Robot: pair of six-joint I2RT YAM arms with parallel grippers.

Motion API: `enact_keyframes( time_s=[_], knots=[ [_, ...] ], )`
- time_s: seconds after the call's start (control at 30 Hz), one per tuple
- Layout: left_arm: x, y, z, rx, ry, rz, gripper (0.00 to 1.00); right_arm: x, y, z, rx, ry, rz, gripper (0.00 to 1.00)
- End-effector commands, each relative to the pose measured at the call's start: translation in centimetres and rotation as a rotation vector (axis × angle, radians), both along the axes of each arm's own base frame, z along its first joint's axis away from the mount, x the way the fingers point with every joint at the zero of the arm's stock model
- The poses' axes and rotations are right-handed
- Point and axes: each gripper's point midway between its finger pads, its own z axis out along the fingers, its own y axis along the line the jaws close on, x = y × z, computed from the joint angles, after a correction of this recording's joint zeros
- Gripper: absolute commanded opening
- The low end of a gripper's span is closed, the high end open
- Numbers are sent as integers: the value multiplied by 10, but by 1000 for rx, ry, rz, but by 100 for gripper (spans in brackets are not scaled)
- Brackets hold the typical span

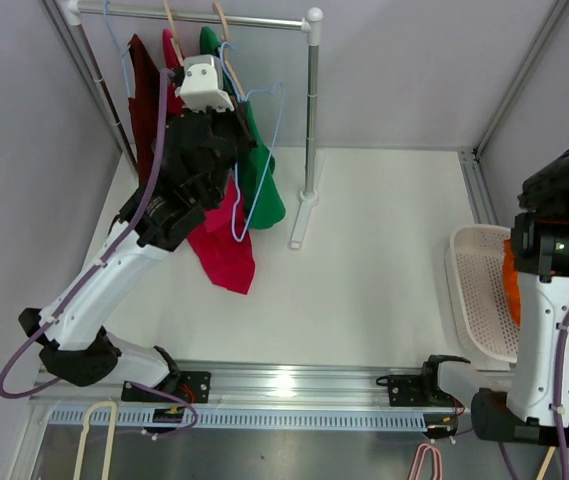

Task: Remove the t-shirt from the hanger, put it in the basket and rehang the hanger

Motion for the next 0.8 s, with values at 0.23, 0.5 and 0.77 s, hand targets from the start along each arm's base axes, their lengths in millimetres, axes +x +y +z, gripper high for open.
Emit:
enact_keyframes(
  time_s=[0.23, 0.5, 0.77],
  knots=[
    [20, 13, 41, 16, -137, 70, 1, 32, -21, -186, 309, 197, 4, 0],
    [58, 2, 34, 64, -171, 36, 1, 38, -59, -269, 500, 356, 1, 0],
    [89, -24, 44, 108, -206, 14, 1, 33, -84, -336, 639, 448, -16, 0]
  ],
)
